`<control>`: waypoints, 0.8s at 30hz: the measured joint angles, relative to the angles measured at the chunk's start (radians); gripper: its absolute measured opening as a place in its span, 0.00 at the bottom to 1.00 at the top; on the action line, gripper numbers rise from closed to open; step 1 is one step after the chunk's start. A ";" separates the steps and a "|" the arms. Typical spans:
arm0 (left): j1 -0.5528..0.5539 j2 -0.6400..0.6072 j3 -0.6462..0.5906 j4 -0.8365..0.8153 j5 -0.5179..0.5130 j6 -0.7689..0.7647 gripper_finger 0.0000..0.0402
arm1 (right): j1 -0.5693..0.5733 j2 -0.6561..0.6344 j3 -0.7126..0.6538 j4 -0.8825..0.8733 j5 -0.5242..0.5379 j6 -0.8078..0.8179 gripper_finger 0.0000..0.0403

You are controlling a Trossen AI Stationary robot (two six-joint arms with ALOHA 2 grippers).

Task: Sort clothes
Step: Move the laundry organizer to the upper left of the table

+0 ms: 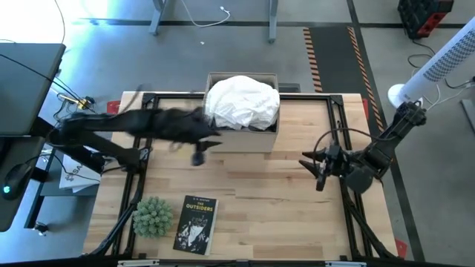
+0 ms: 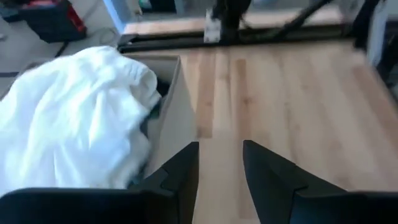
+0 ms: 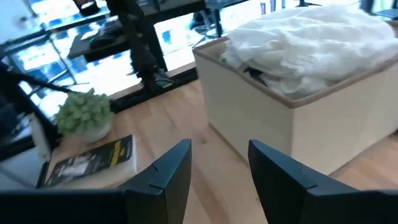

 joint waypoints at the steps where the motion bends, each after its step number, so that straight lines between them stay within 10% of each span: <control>1: -0.028 -0.061 -0.063 0.029 -0.027 -0.042 0.29 | 0.013 0.001 0.000 -0.001 0.001 -0.010 0.39; 13: -0.212 -0.632 -0.761 0.485 -0.198 -0.279 0.25 | 0.125 -0.111 -0.145 0.015 -0.099 -0.033 0.39; 24: -0.136 -0.695 -1.196 1.071 -0.140 -0.348 0.21 | 0.067 -0.354 -0.482 0.248 -0.052 0.031 0.39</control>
